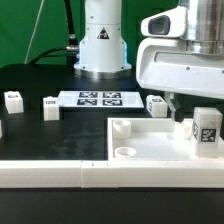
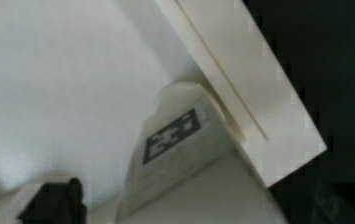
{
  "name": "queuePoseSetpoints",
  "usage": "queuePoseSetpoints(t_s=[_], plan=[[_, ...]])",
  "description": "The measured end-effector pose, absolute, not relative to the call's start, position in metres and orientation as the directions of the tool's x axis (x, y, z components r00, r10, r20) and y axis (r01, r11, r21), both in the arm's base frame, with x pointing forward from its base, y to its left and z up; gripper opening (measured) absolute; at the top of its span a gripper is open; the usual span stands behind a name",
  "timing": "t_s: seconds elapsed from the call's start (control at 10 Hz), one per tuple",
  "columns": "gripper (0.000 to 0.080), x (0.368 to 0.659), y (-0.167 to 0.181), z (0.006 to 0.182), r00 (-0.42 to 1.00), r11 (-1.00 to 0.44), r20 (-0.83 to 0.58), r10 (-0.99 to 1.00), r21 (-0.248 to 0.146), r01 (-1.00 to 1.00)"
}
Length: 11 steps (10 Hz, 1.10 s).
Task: Assemble one leg
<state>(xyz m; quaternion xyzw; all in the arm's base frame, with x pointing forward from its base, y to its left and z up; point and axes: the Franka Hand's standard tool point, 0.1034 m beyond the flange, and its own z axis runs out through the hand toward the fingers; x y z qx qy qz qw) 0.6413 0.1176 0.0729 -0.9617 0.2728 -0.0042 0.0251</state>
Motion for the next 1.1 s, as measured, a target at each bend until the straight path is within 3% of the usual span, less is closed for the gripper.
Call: queuePoseSetpoints(t_s=[0.5, 0.6, 0.7, 0.9, 1.1], plan=[[0.0648, 0.6405, 0.1241, 0.073, 0.991, -0.99, 0.021, -0.136, -0.029, -0.135], [0.0521, 0.6407, 0.1225, 0.0729, 0.996, -0.996, 0.023, -0.088, -0.024, -0.088], [0.0521, 0.6407, 0.1225, 0.0728, 0.995, -0.995, 0.023, -0.101, -0.025, -0.1], [0.0289, 0.6407, 0.1218, 0.0726, 0.995, -0.995, 0.022, -0.102, -0.024, -0.101], [0.0289, 0.6406, 0.1214, 0.0725, 0.988, -0.988, 0.021, -0.152, -0.025, -0.151]])
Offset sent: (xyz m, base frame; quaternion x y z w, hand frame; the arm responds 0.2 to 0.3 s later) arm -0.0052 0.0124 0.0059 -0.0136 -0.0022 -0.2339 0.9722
